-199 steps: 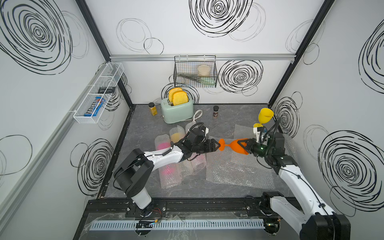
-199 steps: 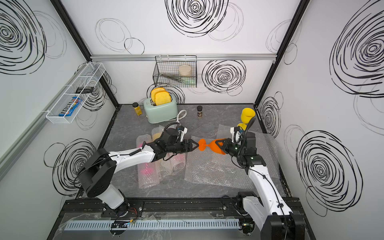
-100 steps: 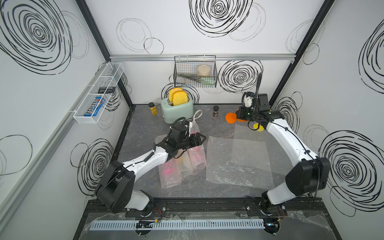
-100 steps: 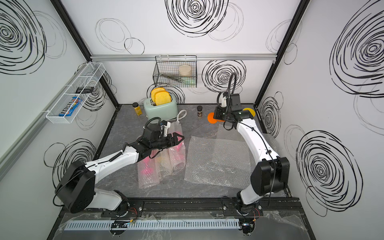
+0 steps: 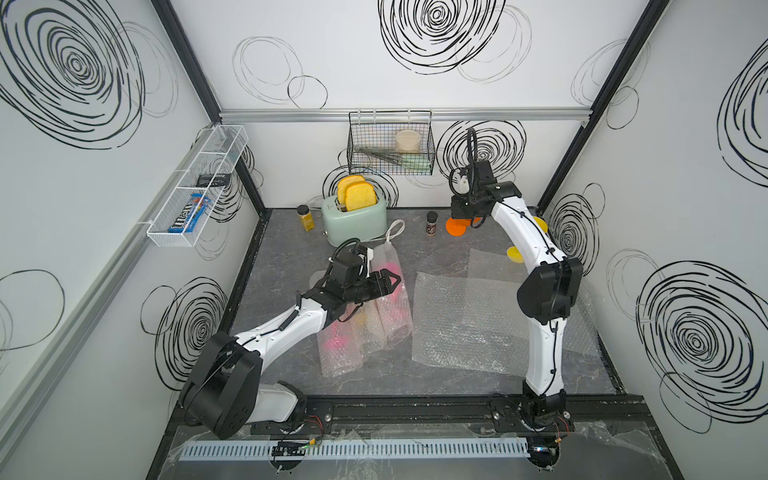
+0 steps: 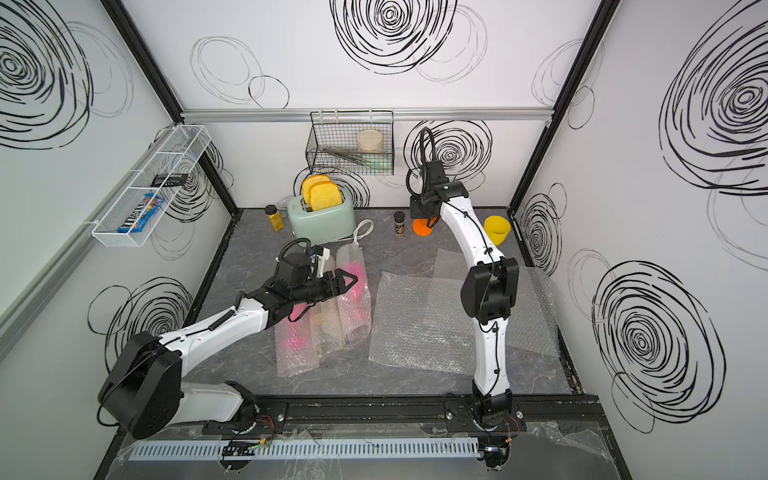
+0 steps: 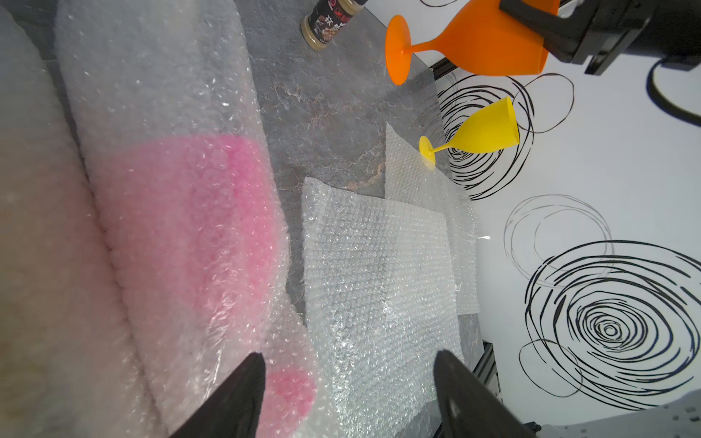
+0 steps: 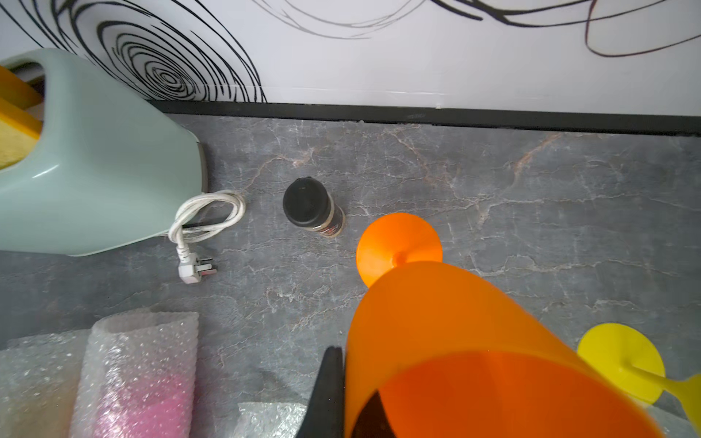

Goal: Unpack wine glasses from bubble wrap
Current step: Place the wine glass at the center of the board.

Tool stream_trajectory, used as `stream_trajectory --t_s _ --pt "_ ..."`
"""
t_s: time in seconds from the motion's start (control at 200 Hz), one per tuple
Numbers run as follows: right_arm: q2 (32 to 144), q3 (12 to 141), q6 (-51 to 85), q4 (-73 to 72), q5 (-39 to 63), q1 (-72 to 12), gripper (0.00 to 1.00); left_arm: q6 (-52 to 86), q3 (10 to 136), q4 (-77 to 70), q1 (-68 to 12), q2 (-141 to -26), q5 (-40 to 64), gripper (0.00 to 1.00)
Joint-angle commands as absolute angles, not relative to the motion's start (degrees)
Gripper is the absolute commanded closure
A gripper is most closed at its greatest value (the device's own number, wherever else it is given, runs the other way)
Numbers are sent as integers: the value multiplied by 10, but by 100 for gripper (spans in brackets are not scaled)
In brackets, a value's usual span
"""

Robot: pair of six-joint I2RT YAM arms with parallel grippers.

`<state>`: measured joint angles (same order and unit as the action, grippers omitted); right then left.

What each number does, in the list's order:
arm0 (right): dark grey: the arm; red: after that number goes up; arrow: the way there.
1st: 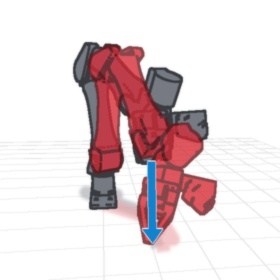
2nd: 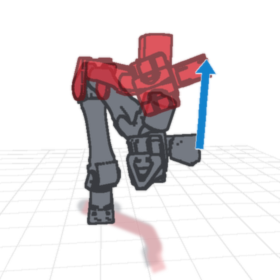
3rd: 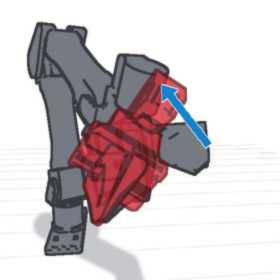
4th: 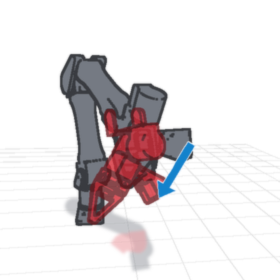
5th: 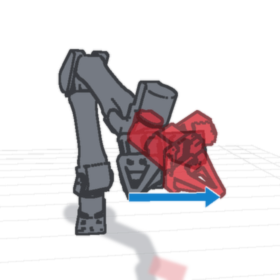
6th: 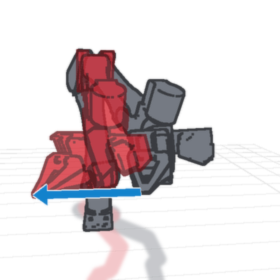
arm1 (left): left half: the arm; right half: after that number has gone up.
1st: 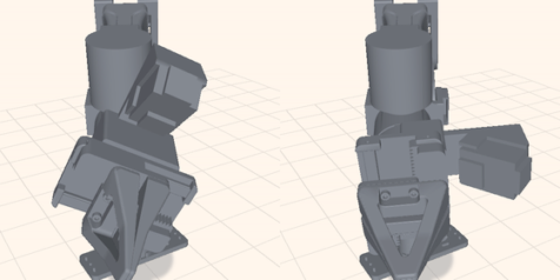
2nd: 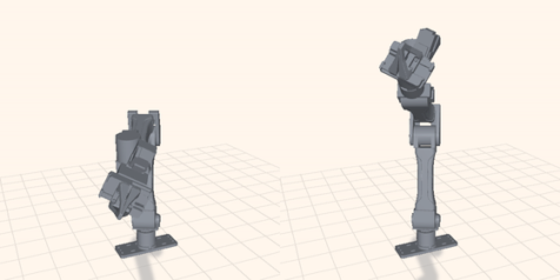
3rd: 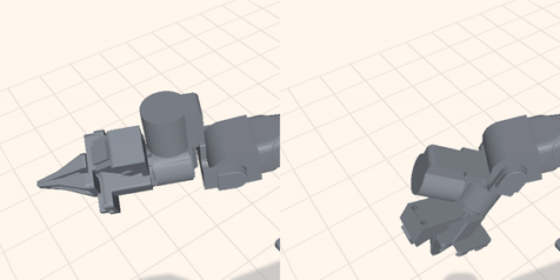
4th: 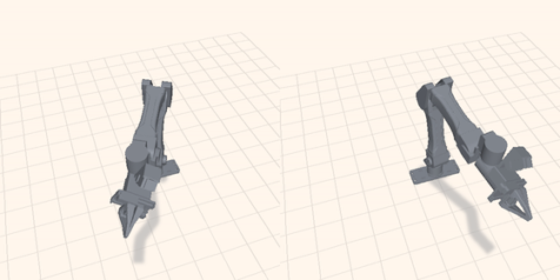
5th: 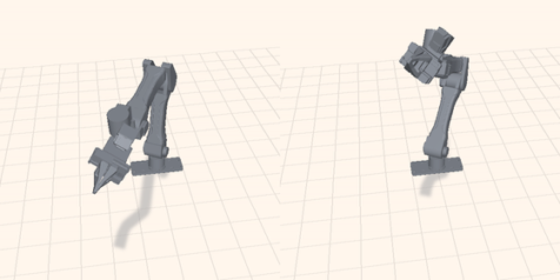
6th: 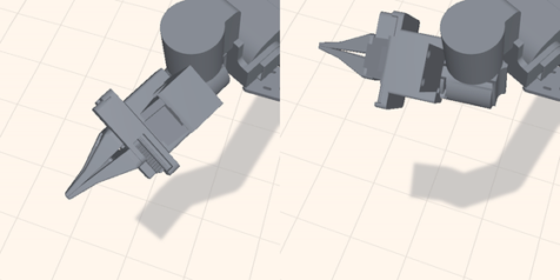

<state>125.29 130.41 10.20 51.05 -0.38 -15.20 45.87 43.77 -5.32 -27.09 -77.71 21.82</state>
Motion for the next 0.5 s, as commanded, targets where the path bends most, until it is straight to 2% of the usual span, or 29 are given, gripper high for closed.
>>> stream_trajectory --t_s 0.0,0.305,0.495 --pt "1289 1360 78 584 -33 -153 97 451 428 -57 -263 -762 224 25" --pt "1328 1379 73 579 -16 -139 96 448 425 -49 -260 -756 220 25" --pt "1343 1381 69 574 -5 -130 87 454 420 -56 -260 -756 220 25"
